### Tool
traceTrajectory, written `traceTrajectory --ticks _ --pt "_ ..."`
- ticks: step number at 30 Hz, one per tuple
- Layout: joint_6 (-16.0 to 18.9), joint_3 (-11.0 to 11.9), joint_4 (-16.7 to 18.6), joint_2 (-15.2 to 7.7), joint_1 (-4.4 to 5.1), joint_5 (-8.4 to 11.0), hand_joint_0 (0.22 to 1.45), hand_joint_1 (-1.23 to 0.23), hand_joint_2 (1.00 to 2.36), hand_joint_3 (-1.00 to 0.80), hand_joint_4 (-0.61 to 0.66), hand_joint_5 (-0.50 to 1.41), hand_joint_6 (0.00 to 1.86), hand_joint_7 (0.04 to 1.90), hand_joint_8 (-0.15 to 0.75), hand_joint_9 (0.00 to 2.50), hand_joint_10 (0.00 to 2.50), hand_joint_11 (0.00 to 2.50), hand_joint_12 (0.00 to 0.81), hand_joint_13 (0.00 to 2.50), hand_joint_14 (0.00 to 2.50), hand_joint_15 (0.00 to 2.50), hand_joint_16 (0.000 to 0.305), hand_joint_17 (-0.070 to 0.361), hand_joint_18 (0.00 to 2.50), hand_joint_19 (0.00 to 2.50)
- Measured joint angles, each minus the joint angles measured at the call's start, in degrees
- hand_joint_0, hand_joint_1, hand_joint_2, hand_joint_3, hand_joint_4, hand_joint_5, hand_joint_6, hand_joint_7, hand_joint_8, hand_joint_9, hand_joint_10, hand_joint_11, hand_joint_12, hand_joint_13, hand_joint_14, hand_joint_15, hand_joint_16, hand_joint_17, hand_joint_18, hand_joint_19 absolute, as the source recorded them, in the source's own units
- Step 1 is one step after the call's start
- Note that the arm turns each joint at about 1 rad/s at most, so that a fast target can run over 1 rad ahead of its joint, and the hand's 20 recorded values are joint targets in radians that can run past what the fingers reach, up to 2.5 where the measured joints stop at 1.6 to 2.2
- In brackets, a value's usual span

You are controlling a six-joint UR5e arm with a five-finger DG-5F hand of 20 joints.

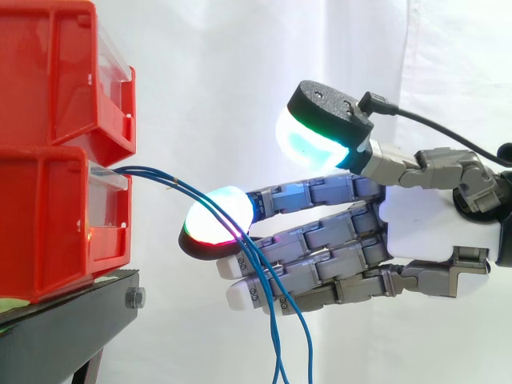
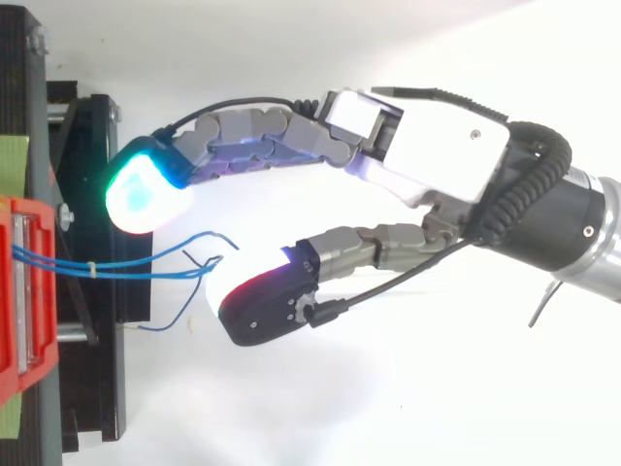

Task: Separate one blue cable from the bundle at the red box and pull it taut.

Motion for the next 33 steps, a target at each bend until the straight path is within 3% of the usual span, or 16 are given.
traceTrajectory --ticks 9,33 --pt "3.7 -0.02 -1.56 -0.01 -0.22 -1.51 0.54 -0.61 1.0 -0.5 0.26 -0.18 0.5 0.72 0.275 0.43 0.01 0.21 0.334 0.49 0.01 0.17 0.038 0.086 0.33 0.26" --pt "6.22 -0.03 -1.61 -0.72 -0.34 -2.47 0.54 -0.62 1.0 -0.5 0.26 -0.18 0.5 0.73 0.273 0.44 0.01 0.21 0.339 0.51 0.01 0.19 0.04 0.089 0.34 0.28"
